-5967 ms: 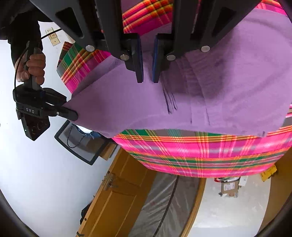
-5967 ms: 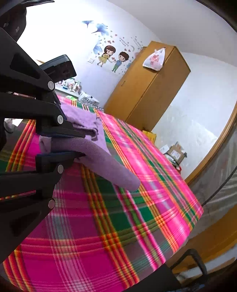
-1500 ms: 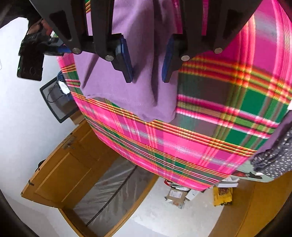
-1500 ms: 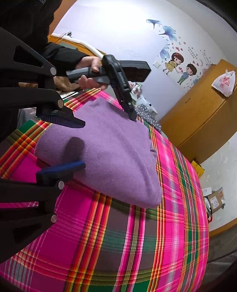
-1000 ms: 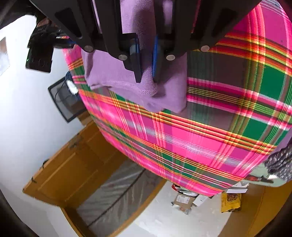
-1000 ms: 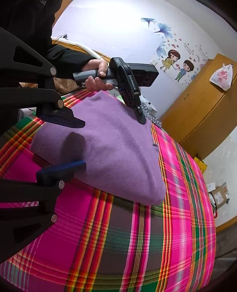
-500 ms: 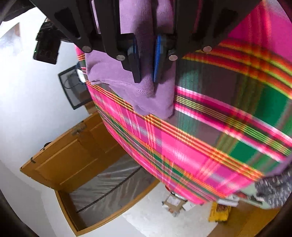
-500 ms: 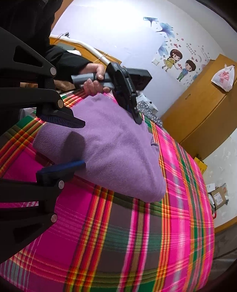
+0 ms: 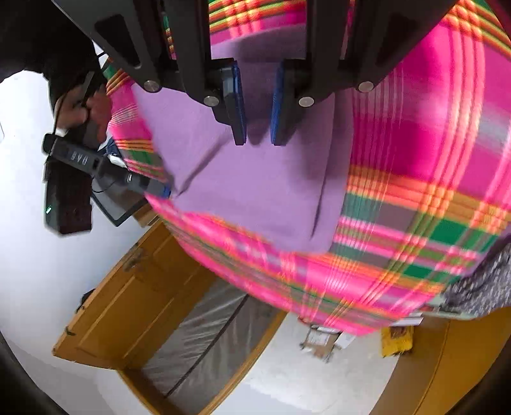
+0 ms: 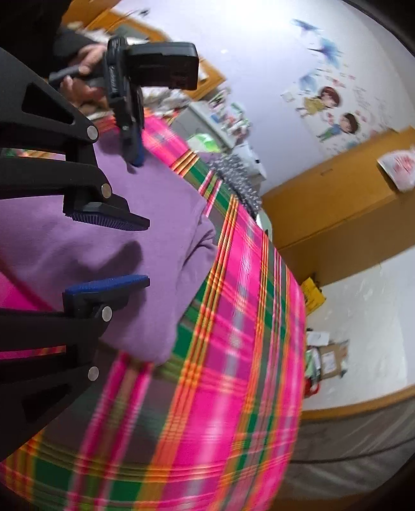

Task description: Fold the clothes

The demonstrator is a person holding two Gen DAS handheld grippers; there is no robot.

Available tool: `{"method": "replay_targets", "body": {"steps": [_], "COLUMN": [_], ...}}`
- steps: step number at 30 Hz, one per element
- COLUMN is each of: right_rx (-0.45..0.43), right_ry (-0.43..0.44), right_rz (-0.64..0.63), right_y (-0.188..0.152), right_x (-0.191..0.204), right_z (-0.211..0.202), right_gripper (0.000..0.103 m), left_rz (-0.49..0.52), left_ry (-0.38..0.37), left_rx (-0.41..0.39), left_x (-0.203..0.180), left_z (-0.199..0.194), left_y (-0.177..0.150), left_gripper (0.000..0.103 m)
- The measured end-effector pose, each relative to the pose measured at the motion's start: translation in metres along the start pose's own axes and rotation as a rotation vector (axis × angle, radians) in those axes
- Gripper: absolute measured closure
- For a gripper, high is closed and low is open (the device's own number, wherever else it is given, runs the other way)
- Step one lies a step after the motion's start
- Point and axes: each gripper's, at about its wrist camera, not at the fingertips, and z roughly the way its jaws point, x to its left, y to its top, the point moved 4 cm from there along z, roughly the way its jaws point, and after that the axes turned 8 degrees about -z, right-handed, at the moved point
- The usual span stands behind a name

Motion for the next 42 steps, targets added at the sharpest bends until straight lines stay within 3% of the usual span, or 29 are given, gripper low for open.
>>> {"method": "replay_targets", "body": {"steps": [5,13,18,25,30,34,38,42], "right_rx": [0.068,0.043,0.066,0.018,0.148,0.159,0.141,0.058], "right_ry": [-0.067,-0.116,-0.140,-0.092,-0.102,-0.081,-0.064,-0.064], "right_rz": [-0.121,-0.137,-0.164,-0.136,-0.133,-0.120,-0.093,-0.059], "right_y": [-0.025,-0.059,-0.047,-0.003,0.012,0.018,0.022,0.019], "right_x": [0.012,0.012,0.019,0.011,-0.001,-0.007,-0.011,-0.009], "right_z": [0.008,-0.011,-0.013,0.002,0.054,0.071,0.068,0.035], "right_gripper": [0.075,0.074,0.073,0.073,0.074,0.075,0.075,0.073], "left_rz": [-0.018,-0.015,0.026,0.010,-0.005,-0.012,-0.014,-0.001], "left_ry": [-0.016,-0.043,0.000,0.002,-0.005,-0.007,-0.007,0.024], "left_rx": [-0.009,-0.019,-0.036,-0.046,-0.053,-0.054,-0.052,-0.042], "left_x": [0.007,0.014,0.011,0.013,0.016,0.017,0.018,0.011], "left_z": [-0.003,-0.008,-0.016,-0.019,-0.019,-0.018,-0.017,-0.024], "left_y": [-0.005,-0.012,-0.020,-0.023,-0.023,-0.022,-0.022,-0.021], "left_gripper": [0.091,0.092,0.092,0.092,0.092,0.092,0.092,0.092]}}
